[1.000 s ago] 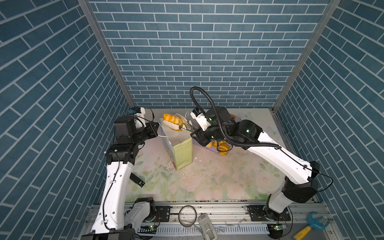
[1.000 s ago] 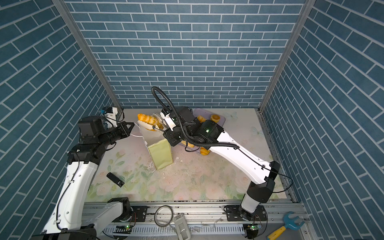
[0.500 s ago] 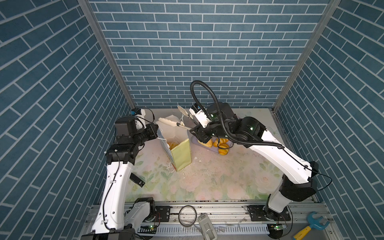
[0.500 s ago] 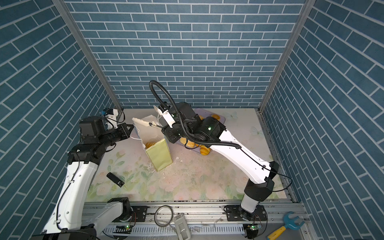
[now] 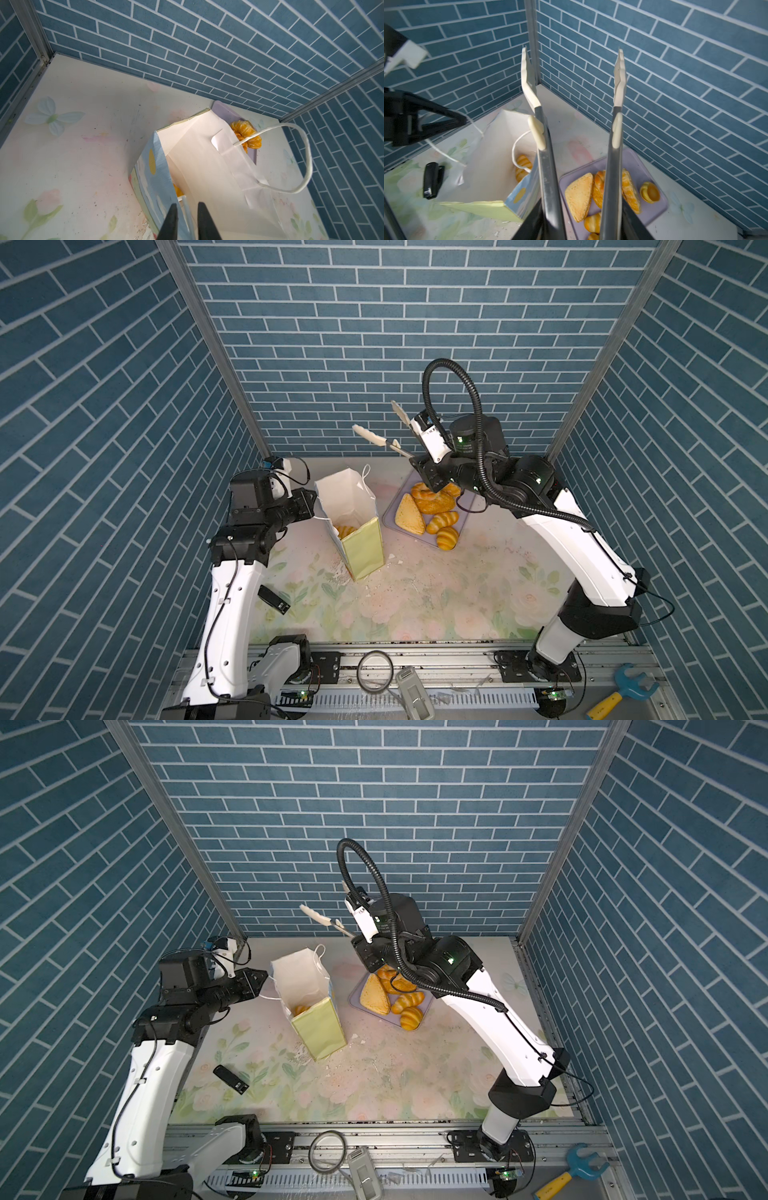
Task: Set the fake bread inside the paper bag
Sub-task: 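Move the tongs back to the tray and pinch the ring donut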
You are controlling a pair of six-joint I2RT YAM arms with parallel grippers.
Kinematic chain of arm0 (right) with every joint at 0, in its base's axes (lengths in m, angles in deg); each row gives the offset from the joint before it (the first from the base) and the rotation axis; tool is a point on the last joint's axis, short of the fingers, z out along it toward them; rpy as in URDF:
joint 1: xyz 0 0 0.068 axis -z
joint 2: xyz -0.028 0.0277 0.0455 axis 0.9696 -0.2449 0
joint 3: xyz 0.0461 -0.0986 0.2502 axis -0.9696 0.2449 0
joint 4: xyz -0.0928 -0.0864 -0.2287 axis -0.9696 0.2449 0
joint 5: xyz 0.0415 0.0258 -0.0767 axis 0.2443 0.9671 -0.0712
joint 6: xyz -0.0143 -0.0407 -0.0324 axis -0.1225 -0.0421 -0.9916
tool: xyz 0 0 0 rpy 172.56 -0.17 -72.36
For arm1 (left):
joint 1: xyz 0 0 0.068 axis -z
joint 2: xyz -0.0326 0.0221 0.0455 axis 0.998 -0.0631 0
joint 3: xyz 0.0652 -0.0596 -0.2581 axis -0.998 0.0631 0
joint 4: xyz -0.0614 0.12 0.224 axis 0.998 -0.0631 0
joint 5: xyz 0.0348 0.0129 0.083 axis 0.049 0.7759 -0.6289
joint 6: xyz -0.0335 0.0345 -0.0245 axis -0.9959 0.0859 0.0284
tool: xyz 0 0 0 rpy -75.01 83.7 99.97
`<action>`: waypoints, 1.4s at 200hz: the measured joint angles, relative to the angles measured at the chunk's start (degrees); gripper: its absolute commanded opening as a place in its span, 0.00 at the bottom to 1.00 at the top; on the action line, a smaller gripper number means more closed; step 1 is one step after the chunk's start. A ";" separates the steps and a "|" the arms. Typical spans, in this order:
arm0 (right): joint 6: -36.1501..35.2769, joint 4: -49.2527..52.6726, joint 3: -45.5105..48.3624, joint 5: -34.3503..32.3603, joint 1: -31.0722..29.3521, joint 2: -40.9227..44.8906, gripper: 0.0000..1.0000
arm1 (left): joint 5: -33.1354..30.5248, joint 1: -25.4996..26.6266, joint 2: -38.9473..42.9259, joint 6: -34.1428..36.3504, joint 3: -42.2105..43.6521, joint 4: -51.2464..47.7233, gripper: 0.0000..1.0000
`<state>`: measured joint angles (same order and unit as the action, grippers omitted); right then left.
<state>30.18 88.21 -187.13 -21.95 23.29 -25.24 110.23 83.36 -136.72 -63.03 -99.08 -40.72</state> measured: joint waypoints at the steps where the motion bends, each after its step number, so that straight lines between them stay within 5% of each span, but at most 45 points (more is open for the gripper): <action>1: -0.02 0.09 0.00 0.02 0.17 0.00 0.51 | -0.07 0.00 0.02 0.28 0.00 -0.09 0.35; 47: -0.15 2.54 7.45 1.99 13.53 3.10 0.51 | -2.40 0.00 0.98 -0.39 -0.92 -2.12 0.53; 112: -2.64 4.09 23.15 4.57 22.86 4.37 0.51 | -3.06 0.00 0.74 -0.66 -3.39 -2.36 0.59; 209: -7.50 0.11 24.37 5.90 26.69 -13.60 0.43 | -5.86 0.04 0.96 -0.90 -2.10 0.20 0.62; 280: -9.60 -0.02 21.09 7.50 26.88 -15.78 0.35 | -7.34 0.02 0.42 -0.31 -2.12 -0.66 0.62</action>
<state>20.58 88.19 -166.04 -14.46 50.18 -41.02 102.89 83.38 -136.30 -63.34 -101.20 -41.38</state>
